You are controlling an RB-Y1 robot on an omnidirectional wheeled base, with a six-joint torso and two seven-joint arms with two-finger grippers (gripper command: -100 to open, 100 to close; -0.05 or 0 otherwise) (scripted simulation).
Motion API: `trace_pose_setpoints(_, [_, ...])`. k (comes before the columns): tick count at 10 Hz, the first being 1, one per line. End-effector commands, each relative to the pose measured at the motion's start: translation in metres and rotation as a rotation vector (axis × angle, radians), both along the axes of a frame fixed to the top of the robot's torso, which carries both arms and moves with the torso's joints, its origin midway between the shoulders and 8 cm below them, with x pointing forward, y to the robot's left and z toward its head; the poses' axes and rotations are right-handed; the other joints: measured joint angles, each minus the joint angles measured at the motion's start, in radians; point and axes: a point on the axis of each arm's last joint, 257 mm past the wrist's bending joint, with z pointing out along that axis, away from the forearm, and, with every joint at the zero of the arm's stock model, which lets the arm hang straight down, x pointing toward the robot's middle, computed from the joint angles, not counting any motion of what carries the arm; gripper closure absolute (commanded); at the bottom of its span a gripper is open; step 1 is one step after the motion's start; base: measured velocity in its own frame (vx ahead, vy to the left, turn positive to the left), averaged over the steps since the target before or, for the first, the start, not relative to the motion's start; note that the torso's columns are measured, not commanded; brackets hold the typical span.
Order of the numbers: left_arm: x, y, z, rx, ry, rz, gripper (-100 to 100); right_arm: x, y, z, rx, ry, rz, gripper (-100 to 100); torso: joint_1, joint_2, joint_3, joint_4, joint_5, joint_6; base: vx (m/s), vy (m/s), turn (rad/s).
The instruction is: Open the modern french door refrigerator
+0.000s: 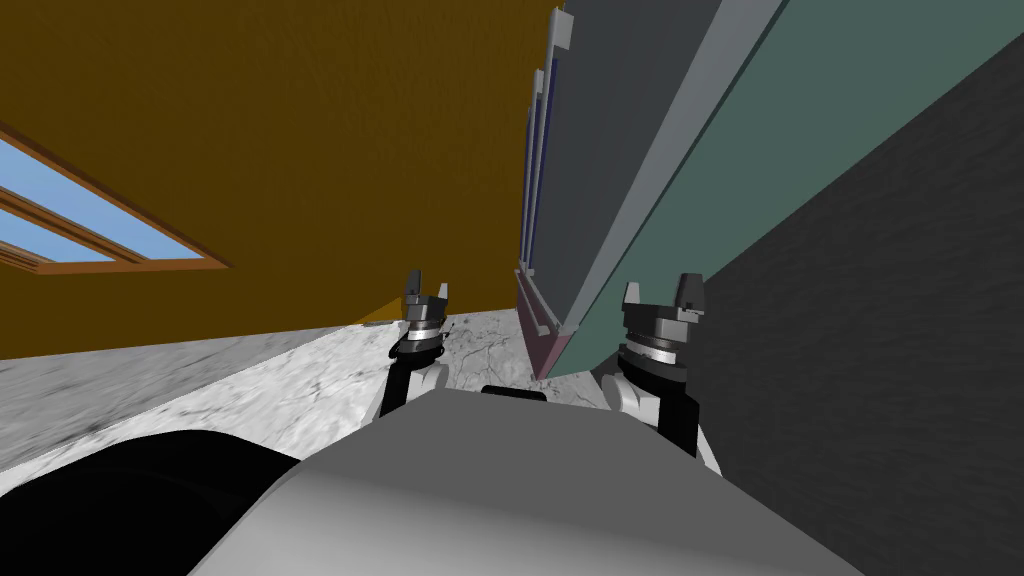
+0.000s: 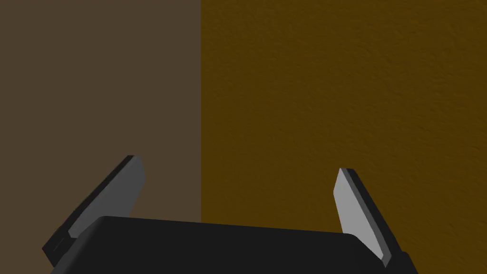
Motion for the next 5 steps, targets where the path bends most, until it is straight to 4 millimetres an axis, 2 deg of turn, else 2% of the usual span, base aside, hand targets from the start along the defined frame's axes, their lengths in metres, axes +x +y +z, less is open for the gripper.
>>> trace_pose_setpoints(1, [0.0, 0.0, 0.0, 0.0, 0.0, 0.0, 0, 0.0, 0.0, 0.0, 0.0, 0.0, 0.0, 0, 0.0, 0.041, -0.082, 0.041, 0.0, 0.0, 0.0, 0.0, 0.0])
trace_pose_setpoints(5, [-0.0001, 0.0, 0.0001, 0.0, 0.0, 0.0, 0, -0.0001, 0.0, 0.0001, 0.0, 0.0, 0.0, 0, 0.0, 0.322, -0.644, 0.322, 0.0, 0.0, 0.0, 0.0, 0.0])
